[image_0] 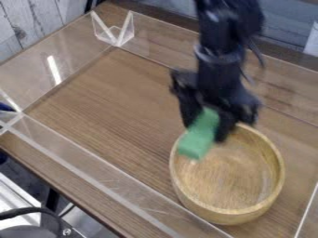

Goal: Remove the green block from inside the brown bowl and put it on the table

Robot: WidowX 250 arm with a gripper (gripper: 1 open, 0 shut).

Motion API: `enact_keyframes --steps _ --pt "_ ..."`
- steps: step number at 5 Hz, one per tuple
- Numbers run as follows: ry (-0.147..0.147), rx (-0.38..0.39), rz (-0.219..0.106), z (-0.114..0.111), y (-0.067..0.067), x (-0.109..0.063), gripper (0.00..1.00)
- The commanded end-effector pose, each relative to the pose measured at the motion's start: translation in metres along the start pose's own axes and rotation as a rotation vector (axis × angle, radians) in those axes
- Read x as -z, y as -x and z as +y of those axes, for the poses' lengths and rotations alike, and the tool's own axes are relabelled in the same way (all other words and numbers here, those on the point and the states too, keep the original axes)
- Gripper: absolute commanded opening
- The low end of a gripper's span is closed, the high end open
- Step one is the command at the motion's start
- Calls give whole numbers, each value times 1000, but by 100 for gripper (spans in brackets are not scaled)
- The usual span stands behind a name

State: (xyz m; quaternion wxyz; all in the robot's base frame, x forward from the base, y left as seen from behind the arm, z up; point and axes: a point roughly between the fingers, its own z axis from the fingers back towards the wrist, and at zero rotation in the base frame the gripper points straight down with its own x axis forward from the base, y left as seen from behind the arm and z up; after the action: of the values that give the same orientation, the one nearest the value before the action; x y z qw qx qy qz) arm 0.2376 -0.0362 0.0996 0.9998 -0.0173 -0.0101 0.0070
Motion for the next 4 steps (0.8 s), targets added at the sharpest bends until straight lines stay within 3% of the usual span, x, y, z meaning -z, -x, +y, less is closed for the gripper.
enact_keyframes --steps 1,3,4 --pt "-4 -64 -69 44 -23 -18 0" --pt "-33 -86 -56 111 -14 0 0" --pt "-40 -72 -41 123 1 13 0"
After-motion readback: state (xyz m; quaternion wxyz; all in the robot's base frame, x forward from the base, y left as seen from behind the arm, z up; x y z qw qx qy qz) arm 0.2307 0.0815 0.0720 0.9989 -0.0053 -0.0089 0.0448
